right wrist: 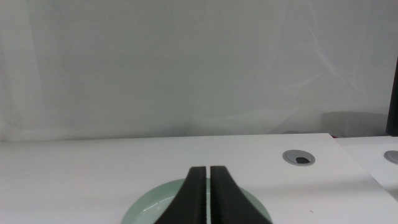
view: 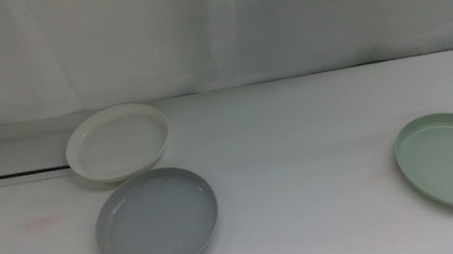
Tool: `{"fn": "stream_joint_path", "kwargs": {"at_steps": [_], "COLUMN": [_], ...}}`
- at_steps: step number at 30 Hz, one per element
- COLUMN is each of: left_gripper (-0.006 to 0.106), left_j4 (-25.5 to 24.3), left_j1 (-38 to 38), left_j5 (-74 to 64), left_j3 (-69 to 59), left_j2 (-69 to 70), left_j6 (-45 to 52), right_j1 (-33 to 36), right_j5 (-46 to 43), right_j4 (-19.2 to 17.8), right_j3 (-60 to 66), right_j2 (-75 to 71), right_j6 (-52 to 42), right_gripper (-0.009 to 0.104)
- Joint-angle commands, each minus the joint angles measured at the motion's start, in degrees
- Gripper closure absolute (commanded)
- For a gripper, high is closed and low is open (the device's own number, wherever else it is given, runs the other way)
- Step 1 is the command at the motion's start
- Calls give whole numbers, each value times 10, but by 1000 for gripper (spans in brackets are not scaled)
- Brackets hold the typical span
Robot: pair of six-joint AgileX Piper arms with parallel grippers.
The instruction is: Stack the three bowls on top of each other.
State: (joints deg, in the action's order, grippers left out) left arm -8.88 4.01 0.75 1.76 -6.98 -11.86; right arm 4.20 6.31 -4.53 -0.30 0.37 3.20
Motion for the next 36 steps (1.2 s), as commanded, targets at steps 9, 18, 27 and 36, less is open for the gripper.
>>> {"fn": "stream_joint_path", "kwargs": {"at_steps": [9, 18, 27, 36], "left_gripper": [103, 88, 8, 8], "left_j4": [3, 3, 5, 8], "left_j1": [0, 0, 0, 0], "left_j5": [-14, -19, -7, -7], "left_j3": [3, 3, 3, 3], "left_j2": [0, 0, 0, 0], "left_j6": [0, 0, -44, -81], "right_j1": [-2, -2, -2, -2], "right_j5": [-17, -33, -41, -45], "right_j4": [-3, 13, 77, 73], "right_j3": [23, 23, 23, 23], "right_j2": [-3, -3, -3, -3], "right_j6": [-1, 0, -2, -2], "right_gripper": [98, 91, -8, -8]}}
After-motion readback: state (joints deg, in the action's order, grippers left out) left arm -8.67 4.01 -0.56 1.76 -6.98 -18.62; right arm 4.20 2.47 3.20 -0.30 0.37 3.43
